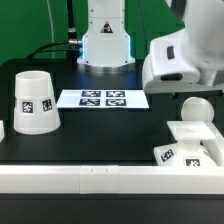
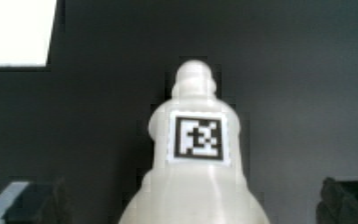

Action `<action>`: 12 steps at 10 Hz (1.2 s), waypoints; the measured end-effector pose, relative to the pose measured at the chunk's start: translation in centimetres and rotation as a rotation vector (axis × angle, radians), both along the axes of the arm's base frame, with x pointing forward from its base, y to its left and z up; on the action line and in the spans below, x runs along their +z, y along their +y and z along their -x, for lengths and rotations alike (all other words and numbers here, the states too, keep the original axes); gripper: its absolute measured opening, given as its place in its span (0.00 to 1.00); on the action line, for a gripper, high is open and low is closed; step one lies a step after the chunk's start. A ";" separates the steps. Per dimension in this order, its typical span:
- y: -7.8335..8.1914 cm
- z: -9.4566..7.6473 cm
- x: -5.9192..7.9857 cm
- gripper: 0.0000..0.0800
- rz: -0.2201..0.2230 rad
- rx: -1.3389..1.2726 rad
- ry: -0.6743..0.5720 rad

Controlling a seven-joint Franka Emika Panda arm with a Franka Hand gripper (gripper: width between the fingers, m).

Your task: Assemble lamp

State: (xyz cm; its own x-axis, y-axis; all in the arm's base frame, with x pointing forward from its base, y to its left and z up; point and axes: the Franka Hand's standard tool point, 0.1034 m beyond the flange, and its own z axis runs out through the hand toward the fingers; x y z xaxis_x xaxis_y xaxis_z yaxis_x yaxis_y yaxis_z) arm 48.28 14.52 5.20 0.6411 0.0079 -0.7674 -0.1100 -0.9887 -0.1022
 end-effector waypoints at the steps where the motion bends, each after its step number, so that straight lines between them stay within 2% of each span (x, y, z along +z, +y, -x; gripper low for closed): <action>1: 0.0 0.0 -0.5 0.87 -0.008 0.010 0.049; 3: -0.3 0.5 -1.6 0.87 -0.016 0.020 0.146; 4: -0.3 0.4 -2.3 0.87 -0.017 0.020 0.150; 12: 0.7 -0.8 -3.8 0.87 -0.006 0.028 0.048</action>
Offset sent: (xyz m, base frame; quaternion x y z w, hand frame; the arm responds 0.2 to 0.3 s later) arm 0.0011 -0.0018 -0.0134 -0.0186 -0.0583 0.0055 0.9981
